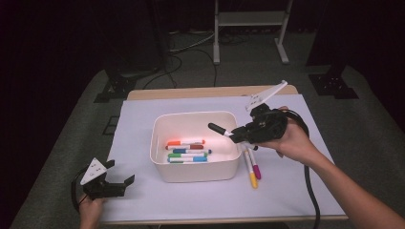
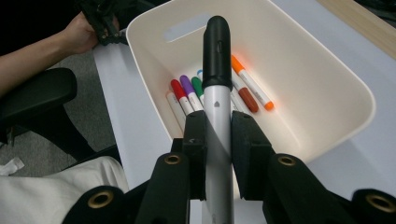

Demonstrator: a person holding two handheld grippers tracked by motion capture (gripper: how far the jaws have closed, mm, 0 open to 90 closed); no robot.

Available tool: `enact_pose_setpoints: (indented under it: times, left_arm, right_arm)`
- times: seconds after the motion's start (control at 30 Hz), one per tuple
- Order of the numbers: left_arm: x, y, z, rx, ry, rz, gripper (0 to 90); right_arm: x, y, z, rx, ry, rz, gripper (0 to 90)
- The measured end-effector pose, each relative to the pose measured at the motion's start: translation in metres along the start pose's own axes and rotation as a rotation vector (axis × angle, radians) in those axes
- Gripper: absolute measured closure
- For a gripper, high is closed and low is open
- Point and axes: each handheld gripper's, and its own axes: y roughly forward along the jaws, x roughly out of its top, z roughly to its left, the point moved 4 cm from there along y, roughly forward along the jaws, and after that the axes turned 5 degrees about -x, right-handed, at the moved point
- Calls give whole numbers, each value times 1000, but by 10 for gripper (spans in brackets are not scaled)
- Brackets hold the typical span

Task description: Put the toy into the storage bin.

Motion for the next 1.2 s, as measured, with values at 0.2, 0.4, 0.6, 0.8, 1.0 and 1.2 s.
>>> enact_pose_setpoints:
  times: [0.2, 0.4, 0.6, 0.8, 1.0, 1.2]
  left_arm:
    - [0, 0, 0, -1, -2, -2, 0]
    - [0, 0, 0, -2, -2, -1, 0]
    - [0, 0, 0, -1, -3, -3, 0]
    - [0, 0, 0, -4, -4, 0, 0]
    - [0, 0, 0, -4, -5, 0, 0]
    - [0, -1, 1, -5, -3, -2, 0]
  right_arm:
    - [11, 17, 7, 28, -34, 24, 759]
    - [17, 27, 12, 49, -47, 34, 759]
    - [23, 37, 17, 66, -67, 45, 759]
    - [28, 51, 21, 92, -88, 60, 758]
    - [33, 69, 24, 118, -95, 76, 758]
    - [37, 92, 27, 152, -104, 94, 758]
